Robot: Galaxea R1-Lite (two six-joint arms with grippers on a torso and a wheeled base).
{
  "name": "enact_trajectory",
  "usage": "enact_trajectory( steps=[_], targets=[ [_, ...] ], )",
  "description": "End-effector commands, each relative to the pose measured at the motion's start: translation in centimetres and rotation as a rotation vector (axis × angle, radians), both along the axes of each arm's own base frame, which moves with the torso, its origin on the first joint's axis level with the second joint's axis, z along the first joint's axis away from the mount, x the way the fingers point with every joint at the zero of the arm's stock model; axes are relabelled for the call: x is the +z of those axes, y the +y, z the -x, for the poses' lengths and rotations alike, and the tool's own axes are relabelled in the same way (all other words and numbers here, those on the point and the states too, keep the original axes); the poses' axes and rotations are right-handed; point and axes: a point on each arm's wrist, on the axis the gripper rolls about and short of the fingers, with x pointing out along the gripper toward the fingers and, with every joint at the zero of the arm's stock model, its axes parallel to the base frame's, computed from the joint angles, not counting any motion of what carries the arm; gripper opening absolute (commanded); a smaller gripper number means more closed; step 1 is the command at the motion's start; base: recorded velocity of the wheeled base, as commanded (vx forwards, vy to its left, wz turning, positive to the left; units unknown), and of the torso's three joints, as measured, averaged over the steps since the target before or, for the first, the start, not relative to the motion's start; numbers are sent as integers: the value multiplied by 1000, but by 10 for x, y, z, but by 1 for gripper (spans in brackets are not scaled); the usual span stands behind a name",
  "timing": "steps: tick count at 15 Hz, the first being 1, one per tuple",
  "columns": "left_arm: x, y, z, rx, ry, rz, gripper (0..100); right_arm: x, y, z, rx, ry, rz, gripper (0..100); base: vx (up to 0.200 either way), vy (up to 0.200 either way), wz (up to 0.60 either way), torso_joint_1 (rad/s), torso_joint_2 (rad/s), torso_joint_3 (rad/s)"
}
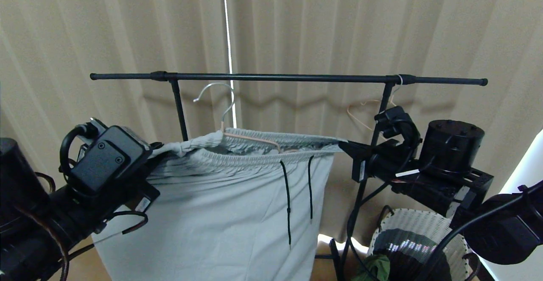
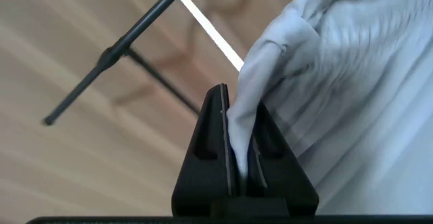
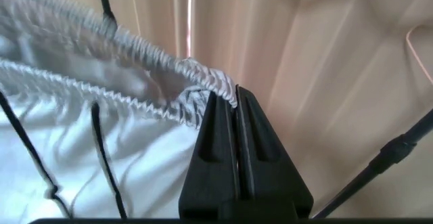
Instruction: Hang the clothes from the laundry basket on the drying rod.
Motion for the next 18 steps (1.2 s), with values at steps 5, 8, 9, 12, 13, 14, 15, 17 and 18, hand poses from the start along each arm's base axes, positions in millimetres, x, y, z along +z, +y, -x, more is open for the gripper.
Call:
enact_trajectory(
  steps=[5, 8, 9, 12, 13, 14, 15, 17, 18],
  targets=[
    [1, 3, -5, 30, -2, 4, 0, 6, 20, 23, 99, 3, 4, 0, 0, 0, 0, 0, 0, 0],
    [1, -1, -9, 94, 20, 99, 0, 2, 49, 46, 219, 17, 14, 0, 0, 0, 0, 0, 0, 0],
    [0, -7, -9, 118, 30, 142, 0, 1, 60, 54, 268, 16, 20, 0, 0, 0, 0, 0, 0, 0],
    [1, -7, -8, 142, 30, 162, 0, -3, 67, 64, 316, -7, 85, 100, 0, 0, 0, 0, 0, 0],
    [0, -6, -8, 141, 31, 164, 0, -3, 68, 66, 324, -14, 95, 100, 0, 0, 0, 0, 0, 0],
    [-1, -7, -7, 137, 36, 169, 0, -3, 69, 66, 326, -26, 99, 100, 0, 0, 0, 0, 0, 0],
    [-2, -10, -7, 127, 48, 185, 0, -1, 70, 65, 324, -47, 102, 100, 0, 0, 0, 0, 0, 0],
    [-8, -17, -8, 107, 76, 198, 0, 2, 72, 63, 329, -105, 117, 100, 0, 0, 0, 0, 0, 0],
    [-8, -19, -8, 100, 79, 196, 0, 2, 71, 62, 328, -114, 128, 100, 0, 0, 0, 0, 0, 0]
  ],
)
